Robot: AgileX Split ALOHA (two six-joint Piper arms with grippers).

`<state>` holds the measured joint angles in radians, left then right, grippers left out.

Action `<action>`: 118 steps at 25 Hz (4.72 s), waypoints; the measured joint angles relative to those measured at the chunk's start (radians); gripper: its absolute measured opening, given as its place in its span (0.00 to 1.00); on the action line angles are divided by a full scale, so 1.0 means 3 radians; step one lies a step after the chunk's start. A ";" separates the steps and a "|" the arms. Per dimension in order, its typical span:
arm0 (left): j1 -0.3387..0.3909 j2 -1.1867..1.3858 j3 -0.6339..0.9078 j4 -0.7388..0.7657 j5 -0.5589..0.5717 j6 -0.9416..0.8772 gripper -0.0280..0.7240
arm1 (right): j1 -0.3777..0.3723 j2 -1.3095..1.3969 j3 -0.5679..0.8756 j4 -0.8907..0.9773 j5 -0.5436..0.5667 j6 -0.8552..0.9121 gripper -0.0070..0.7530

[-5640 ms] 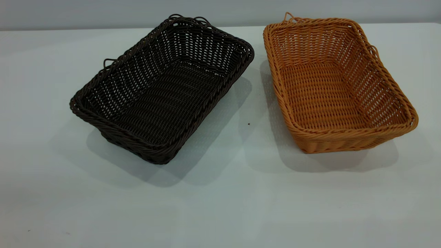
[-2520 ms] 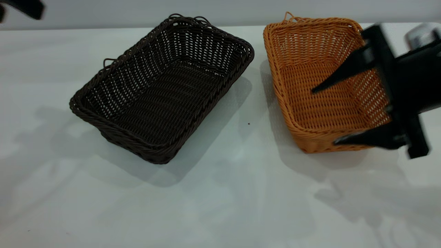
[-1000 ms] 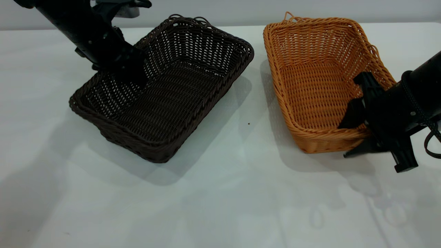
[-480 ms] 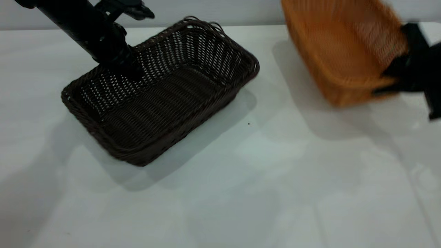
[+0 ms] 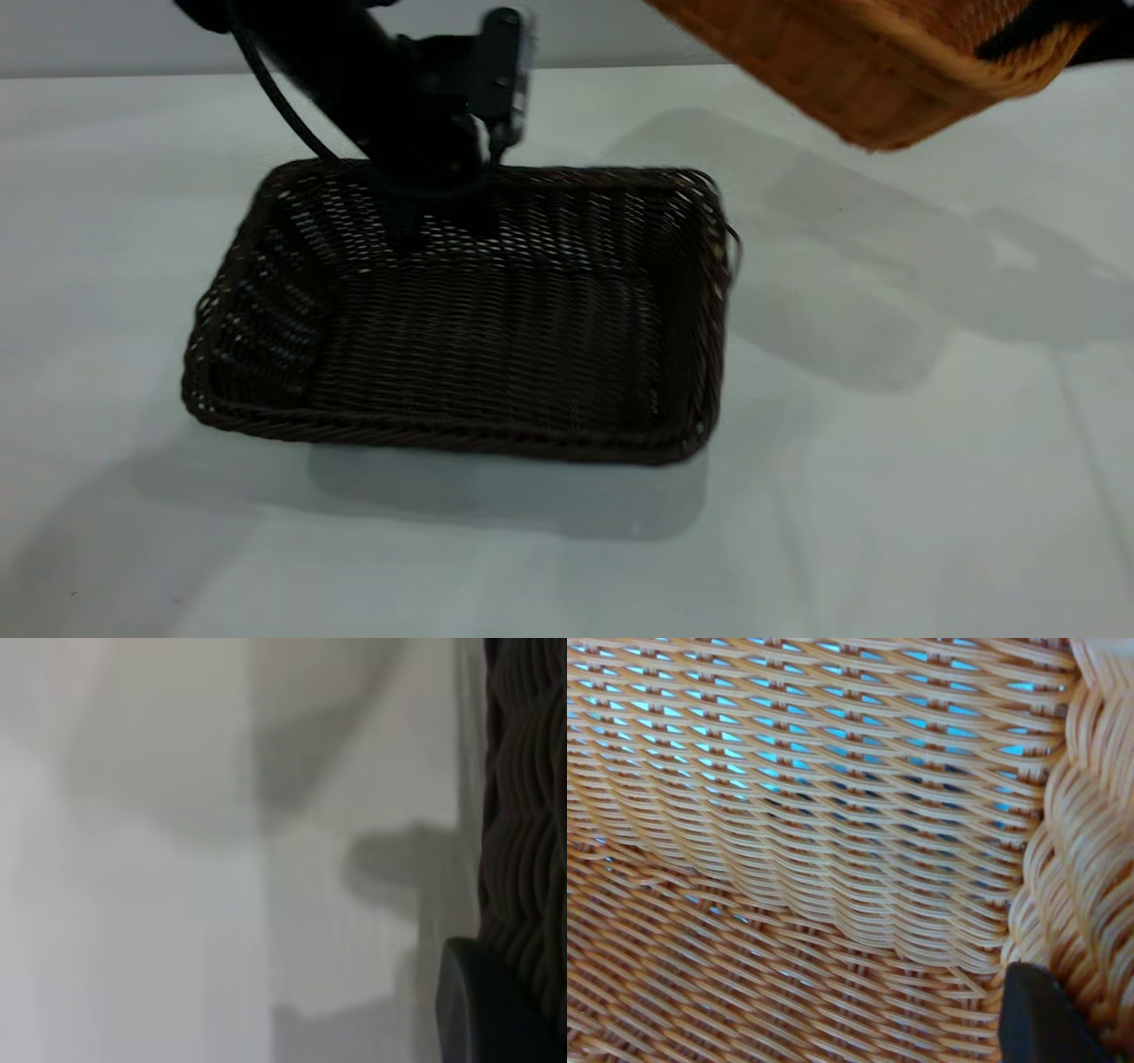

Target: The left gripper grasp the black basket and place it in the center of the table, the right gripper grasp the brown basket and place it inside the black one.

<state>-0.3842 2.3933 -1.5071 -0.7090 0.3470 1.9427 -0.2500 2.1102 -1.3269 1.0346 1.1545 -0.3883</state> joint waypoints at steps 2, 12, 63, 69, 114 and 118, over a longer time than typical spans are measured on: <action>-0.0059 0.0000 0.0000 -0.0107 -0.0003 0.0156 0.14 | 0.0000 0.0000 -0.0139 -0.0003 0.0005 0.0052 0.09; -0.0101 0.0000 0.0000 -0.0639 0.0050 0.0279 0.27 | -0.0001 0.0000 -0.0473 -0.0004 0.0046 0.0234 0.10; 0.0410 -0.3035 0.0006 -0.0081 0.1436 -0.1060 0.67 | 0.1860 0.0586 -0.0739 -0.1542 0.0065 0.0767 0.11; 0.0410 -0.3035 0.0006 -0.0081 0.1450 -0.1060 0.66 | 0.1860 0.0598 -0.0739 -0.1753 -0.0101 0.0860 0.17; 0.0410 -0.4991 0.1098 0.2584 0.2736 -0.5733 0.58 | 0.1863 -0.4016 0.1324 -0.2805 0.0326 0.1331 0.73; 0.0410 -0.5184 0.1803 0.2404 0.2736 -0.5876 0.58 | 0.1863 -0.4464 0.2129 -0.2967 0.0220 0.1407 0.73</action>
<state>-0.2612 0.8380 -0.9661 0.0121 1.1679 0.1799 0.3089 0.7710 -0.6882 0.1446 1.2205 0.0338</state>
